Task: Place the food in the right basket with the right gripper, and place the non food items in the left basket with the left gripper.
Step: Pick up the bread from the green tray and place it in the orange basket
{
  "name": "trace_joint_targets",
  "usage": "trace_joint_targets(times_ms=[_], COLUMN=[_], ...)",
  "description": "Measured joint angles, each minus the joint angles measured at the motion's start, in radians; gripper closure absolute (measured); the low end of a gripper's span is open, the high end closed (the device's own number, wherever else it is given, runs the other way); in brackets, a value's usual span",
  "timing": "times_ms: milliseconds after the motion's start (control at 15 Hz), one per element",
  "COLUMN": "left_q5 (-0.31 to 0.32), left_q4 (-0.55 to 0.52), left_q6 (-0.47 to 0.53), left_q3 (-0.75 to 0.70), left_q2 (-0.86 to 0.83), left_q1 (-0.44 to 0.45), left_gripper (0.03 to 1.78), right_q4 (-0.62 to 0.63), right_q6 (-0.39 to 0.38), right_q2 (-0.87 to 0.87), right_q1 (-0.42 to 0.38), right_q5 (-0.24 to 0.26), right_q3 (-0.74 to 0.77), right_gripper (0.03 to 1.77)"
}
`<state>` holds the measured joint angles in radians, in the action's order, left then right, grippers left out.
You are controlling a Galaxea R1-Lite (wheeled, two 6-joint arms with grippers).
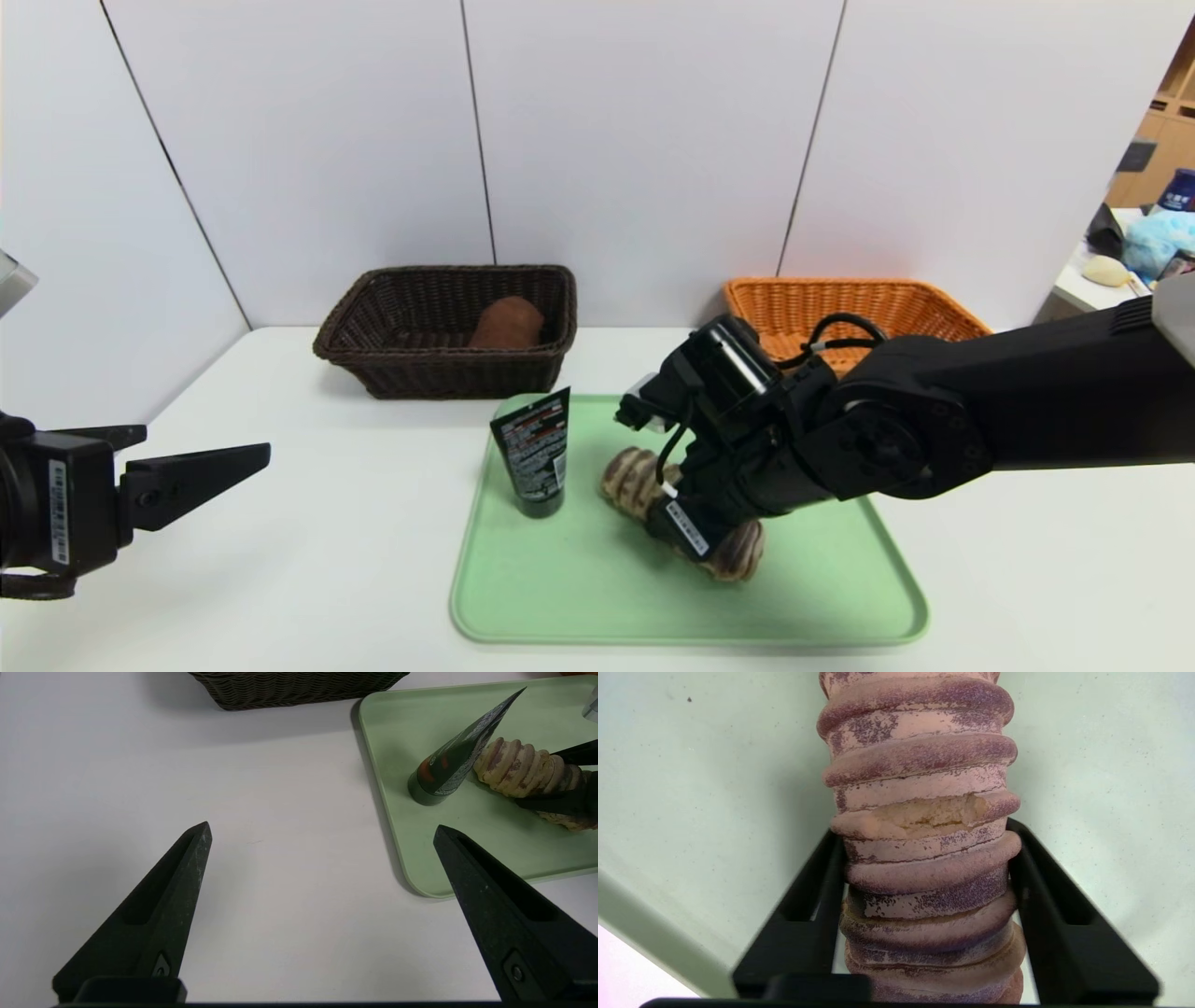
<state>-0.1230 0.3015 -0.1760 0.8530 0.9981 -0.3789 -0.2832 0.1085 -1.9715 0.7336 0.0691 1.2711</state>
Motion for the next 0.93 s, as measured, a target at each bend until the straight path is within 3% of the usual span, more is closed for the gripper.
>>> trace_joint_targets(times_ms=[200, 267, 333, 600, 800, 933], left_q5=[0.000, 0.000, 0.000, 0.001, 0.002, 0.003], left_q4=[0.000, 0.001, 0.001, 0.001, 0.000, 0.001], left_q6=[-0.001, 0.000, 0.000, 0.001, 0.001, 0.001], left_q3=[-0.001, -0.001, -0.001, -0.003, -0.003, -0.007], left_q2=[0.000, -0.001, -0.002, -0.001, 0.000, 0.000], left_q1=[0.000, 0.000, 0.000, -0.001, -0.001, -0.001], left_gripper=[0.12, 0.12, 0.12, 0.12, 0.12, 0.12], right_q4=[0.002, 0.003, -0.001, 0.007, 0.017, 0.048], right_q6=[-0.001, -0.002, -0.002, -0.004, -0.004, -0.008], right_q2=[0.003, 0.007, 0.014, 0.054, 0.083, 0.090], right_q1=[0.001, 0.001, 0.003, 0.014, 0.016, 0.012], right_q5=[0.000, 0.001, 0.010, 0.074, 0.164, 0.194], right_q3=[-0.001, -0.001, -0.004, -0.020, -0.017, -0.015], right_gripper=[1.12, 1.51, 1.63, 1.63, 1.63, 1.63])
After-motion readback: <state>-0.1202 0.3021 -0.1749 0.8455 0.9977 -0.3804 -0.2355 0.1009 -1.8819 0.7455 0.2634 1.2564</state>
